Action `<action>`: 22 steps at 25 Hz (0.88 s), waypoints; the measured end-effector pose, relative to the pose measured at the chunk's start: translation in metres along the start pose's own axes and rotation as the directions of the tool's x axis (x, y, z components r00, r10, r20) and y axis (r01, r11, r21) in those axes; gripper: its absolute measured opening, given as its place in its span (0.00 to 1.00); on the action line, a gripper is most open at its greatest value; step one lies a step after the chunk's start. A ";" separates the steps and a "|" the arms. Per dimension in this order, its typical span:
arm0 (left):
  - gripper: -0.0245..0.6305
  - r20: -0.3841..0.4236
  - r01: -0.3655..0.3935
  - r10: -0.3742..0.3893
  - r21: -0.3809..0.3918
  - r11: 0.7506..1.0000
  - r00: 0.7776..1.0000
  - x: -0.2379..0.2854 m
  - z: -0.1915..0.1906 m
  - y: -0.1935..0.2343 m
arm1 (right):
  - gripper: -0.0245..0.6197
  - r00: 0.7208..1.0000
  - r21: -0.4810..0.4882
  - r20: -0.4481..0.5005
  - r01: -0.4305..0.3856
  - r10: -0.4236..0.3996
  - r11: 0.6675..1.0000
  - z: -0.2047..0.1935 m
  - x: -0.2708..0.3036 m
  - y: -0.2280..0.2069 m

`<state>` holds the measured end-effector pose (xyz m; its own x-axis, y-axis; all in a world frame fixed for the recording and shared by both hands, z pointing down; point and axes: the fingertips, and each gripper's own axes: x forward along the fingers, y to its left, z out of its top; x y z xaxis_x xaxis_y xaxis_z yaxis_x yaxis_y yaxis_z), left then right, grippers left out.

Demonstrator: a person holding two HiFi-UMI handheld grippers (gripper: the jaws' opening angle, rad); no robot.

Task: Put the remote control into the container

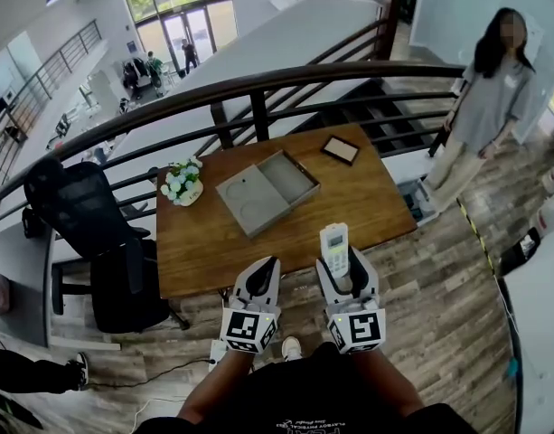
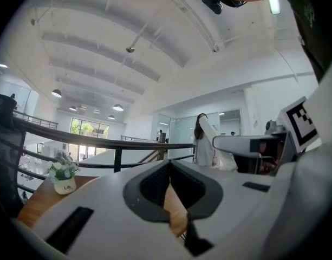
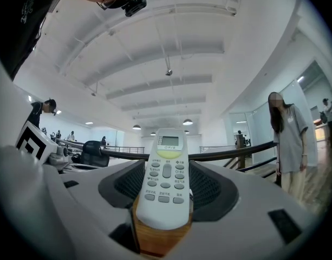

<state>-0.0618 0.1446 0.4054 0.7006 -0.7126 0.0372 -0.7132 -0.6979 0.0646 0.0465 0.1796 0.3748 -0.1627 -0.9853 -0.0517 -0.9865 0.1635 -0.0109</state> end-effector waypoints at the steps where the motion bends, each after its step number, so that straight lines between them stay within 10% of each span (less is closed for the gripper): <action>1: 0.05 0.000 0.000 0.000 -0.004 1.000 1.000 0.000 0.000 0.002 | 0.45 1.000 -0.001 -0.004 0.001 -0.001 1.000 0.000 0.002 0.000; 22: 0.05 -0.033 -0.091 0.091 -0.014 0.996 0.995 0.064 -0.009 0.067 | 0.45 0.997 0.005 -0.017 -0.078 0.078 0.997 -0.018 0.107 -0.030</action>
<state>-0.0641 0.0529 0.4215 0.6334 -0.7701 0.0759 -0.7738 -0.6290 0.0750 0.0587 0.0683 0.3876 -0.2397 -0.9702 -0.0353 -0.9706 0.2402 -0.0123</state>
